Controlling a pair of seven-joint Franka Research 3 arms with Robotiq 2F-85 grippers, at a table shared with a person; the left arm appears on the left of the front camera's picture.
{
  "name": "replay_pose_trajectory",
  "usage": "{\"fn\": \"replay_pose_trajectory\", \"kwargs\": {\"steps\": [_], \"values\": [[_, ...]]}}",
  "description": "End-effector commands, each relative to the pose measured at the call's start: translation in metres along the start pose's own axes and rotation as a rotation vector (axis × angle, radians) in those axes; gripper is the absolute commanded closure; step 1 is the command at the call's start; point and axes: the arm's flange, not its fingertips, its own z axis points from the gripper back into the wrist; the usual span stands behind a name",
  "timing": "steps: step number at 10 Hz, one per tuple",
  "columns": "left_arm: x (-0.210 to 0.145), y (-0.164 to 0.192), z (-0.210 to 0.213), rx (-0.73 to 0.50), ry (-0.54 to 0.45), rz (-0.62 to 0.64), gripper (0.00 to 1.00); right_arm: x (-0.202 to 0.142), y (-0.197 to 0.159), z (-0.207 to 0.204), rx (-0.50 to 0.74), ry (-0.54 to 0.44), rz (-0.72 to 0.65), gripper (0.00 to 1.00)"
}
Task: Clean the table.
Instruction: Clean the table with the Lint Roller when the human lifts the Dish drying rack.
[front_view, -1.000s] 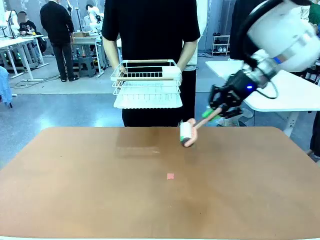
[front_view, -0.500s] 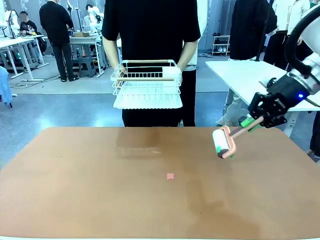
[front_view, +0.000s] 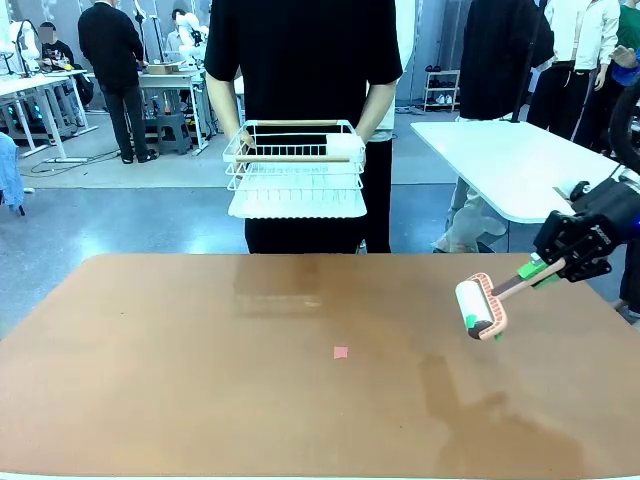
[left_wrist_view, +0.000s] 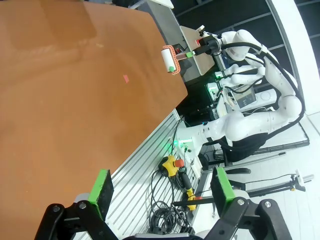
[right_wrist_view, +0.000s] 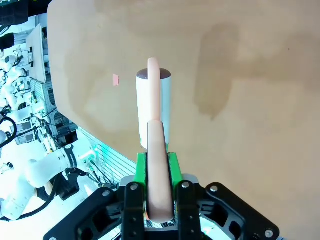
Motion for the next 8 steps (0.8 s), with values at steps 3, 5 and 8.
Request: {"fn": "replay_pose_trajectory", "kwargs": {"steps": [3, 5, 8], "values": [[-0.0018, -0.0019, 0.0011, -0.014, -0.015, -0.017, 0.00, 0.0031, 0.0087, -0.0067, -0.019, -0.002, 0.002, 0.79], [-0.0018, -0.0019, 0.0011, -0.014, -0.015, -0.017, 0.00, 0.0031, 0.0087, -0.0067, -0.019, -0.002, 0.002, 0.79], [-0.0018, -0.0019, 0.0011, -0.014, -0.015, -0.017, 0.00, 0.0031, 0.0087, -0.0067, -0.019, -0.002, 0.002, 0.79]]}}
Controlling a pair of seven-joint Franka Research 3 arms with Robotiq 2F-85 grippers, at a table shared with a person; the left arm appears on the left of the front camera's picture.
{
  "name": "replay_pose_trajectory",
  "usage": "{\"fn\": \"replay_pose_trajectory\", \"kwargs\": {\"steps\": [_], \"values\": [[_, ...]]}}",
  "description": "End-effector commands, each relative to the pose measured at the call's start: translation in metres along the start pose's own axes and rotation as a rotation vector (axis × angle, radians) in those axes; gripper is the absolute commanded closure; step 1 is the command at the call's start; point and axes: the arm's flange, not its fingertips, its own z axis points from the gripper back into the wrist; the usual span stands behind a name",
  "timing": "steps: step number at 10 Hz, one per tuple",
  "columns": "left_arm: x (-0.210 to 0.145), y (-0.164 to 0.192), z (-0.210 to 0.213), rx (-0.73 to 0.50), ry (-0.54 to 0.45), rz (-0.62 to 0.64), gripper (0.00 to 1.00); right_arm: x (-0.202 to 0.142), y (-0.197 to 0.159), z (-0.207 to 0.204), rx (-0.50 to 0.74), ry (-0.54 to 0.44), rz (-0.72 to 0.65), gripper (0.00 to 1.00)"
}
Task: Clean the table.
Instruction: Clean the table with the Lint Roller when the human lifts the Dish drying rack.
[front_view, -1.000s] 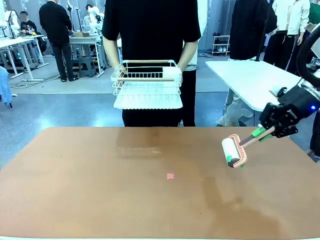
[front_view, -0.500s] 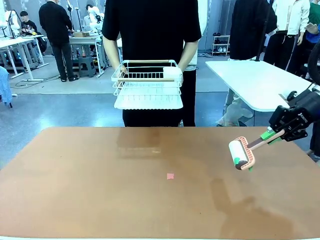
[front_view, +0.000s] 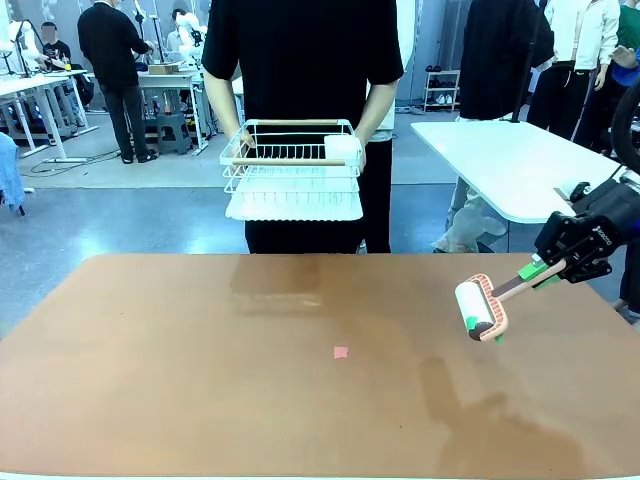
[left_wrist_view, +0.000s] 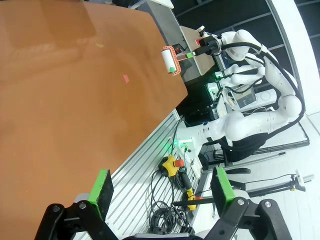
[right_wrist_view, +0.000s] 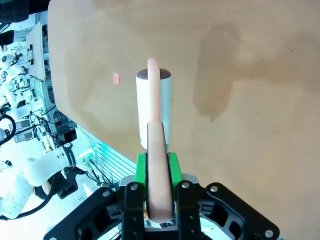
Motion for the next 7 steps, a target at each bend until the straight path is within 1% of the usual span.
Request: {"fn": "replay_pose_trajectory", "kwargs": {"steps": [1, 2, 3, 5, 7], "values": [[-0.002, -0.002, 0.001, -0.014, -0.015, -0.017, 0.00, 0.002, 0.004, -0.001, -0.012, -0.010, -0.011, 0.79], [-0.002, -0.002, 0.001, -0.014, -0.015, -0.017, 0.00, 0.000, 0.000, 0.000, 0.000, 0.000, 0.000, 0.79], [-0.002, -0.002, 0.001, -0.014, -0.015, -0.017, 0.00, 0.008, 0.001, -0.008, 0.000, 0.010, -0.010, 0.79], [-0.002, -0.002, 0.001, -0.014, -0.015, -0.017, 0.00, 0.025, 0.002, -0.041, -0.009, 0.051, -0.056, 0.79], [-0.002, -0.002, 0.001, -0.014, -0.015, -0.017, 0.00, 0.029, -0.003, -0.060, -0.009, 0.072, -0.075, 0.79]]}}
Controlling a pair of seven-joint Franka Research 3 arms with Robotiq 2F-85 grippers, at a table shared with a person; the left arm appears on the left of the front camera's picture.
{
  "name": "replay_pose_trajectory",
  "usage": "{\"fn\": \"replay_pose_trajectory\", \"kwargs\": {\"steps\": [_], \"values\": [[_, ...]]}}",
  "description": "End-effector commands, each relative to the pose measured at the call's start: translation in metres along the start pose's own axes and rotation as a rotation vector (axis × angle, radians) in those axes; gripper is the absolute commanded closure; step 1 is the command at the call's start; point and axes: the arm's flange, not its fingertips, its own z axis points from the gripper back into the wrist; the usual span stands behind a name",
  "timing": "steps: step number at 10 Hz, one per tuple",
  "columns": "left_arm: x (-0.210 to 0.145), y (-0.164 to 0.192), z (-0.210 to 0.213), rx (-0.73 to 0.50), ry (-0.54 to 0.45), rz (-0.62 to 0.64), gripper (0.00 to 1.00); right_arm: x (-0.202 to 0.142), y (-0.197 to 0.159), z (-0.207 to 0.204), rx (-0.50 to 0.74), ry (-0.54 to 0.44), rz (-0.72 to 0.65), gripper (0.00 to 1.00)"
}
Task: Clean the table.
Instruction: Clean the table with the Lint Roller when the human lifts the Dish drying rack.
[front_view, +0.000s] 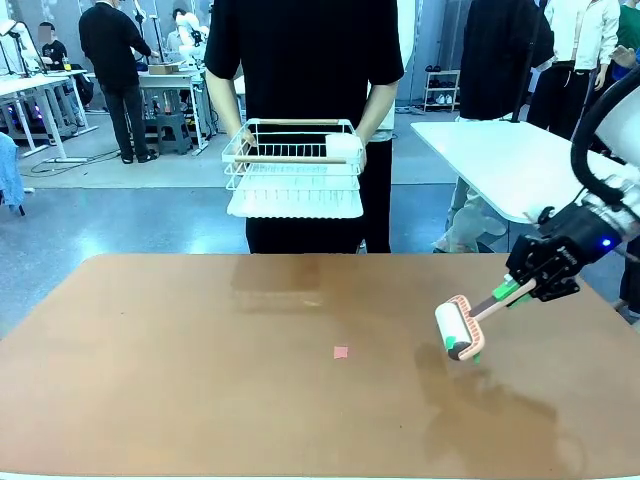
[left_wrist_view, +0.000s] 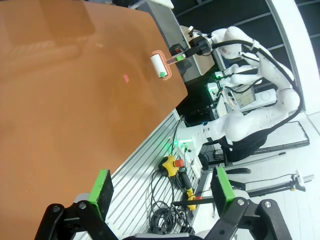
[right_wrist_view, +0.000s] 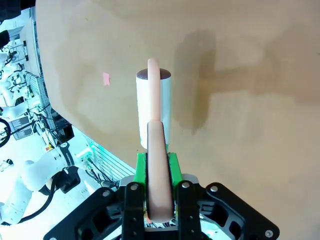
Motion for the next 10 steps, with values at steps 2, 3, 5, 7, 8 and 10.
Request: {"fn": "replay_pose_trajectory", "kwargs": {"steps": [2, 3, 5, 7, 8, 10], "values": [[-0.002, -0.002, 0.001, -0.014, -0.015, -0.017, 0.00, 0.013, -0.001, -0.020, -0.013, 0.024, -0.063, 0.79], [-0.002, -0.002, 0.001, -0.014, -0.015, -0.017, 0.00, 0.013, -0.002, -0.024, -0.024, 0.029, -0.071, 0.79], [-0.002, -0.002, 0.001, -0.014, -0.015, -0.017, 0.00, 0.010, -0.002, -0.037, -0.032, 0.002, -0.074, 0.79], [-0.002, -0.002, 0.001, -0.014, -0.015, -0.017, 0.00, 0.000, 0.000, -0.056, -0.077, -0.046, -0.065, 0.79], [-0.002, -0.002, 0.001, -0.014, -0.015, -0.017, 0.00, -0.004, 0.004, -0.066, -0.086, -0.082, -0.085, 0.79], [-0.002, -0.002, 0.001, -0.014, -0.015, -0.017, 0.00, -0.004, 0.022, -0.092, -0.070, -0.040, -0.112, 0.79]]}}
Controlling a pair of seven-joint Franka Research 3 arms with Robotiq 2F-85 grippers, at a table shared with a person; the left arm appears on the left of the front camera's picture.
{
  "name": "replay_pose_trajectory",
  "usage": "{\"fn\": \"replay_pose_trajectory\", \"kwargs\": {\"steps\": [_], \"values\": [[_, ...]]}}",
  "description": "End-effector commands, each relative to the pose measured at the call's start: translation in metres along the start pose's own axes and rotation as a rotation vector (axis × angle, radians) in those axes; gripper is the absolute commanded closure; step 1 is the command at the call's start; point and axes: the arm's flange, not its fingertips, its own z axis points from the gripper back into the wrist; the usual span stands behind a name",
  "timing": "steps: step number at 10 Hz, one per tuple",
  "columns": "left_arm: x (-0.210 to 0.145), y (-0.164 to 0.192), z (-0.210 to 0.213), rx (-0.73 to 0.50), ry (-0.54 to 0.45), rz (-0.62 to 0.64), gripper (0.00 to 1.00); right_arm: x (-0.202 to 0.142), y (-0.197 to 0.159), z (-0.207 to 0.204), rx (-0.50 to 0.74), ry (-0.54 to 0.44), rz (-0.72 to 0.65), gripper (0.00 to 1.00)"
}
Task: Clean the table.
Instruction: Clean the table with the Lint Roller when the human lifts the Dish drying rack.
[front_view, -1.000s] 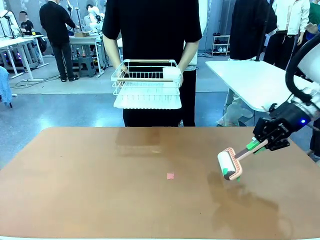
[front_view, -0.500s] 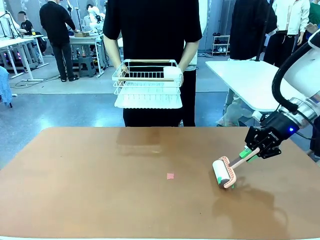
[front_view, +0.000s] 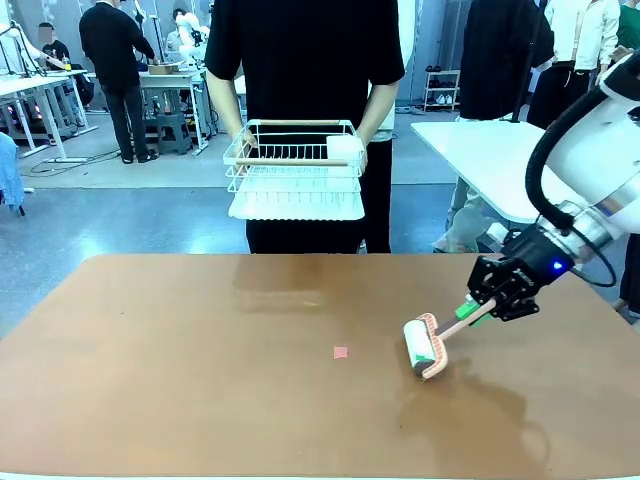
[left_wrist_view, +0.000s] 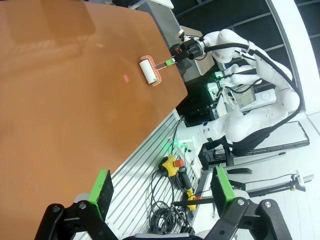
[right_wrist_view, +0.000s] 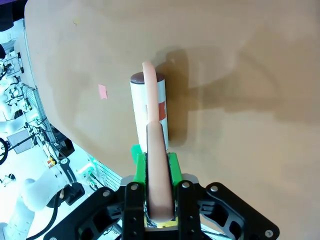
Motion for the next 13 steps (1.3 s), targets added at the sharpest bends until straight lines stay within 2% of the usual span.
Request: {"fn": "replay_pose_trajectory", "kwargs": {"steps": [1, 4, 5, 9, 13], "values": [[-0.002, -0.002, 0.001, -0.014, -0.015, -0.017, 0.00, -0.002, 0.013, -0.041, -0.038, -0.011, -0.073, 0.79], [-0.002, -0.002, 0.001, -0.014, -0.015, -0.017, 0.00, 0.003, 0.050, -0.089, -0.047, -0.015, -0.138, 0.79], [-0.002, -0.002, 0.001, -0.014, -0.015, -0.017, 0.00, 0.002, 0.059, -0.106, -0.056, 0.012, -0.135, 0.79], [-0.002, -0.002, 0.001, -0.014, -0.015, -0.017, 0.00, -0.010, 0.101, -0.163, -0.155, 0.091, -0.040, 0.79], [-0.002, -0.002, 0.001, -0.014, -0.015, -0.017, 0.00, 0.000, 0.147, -0.206, -0.193, 0.124, 0.046, 0.79]]}}
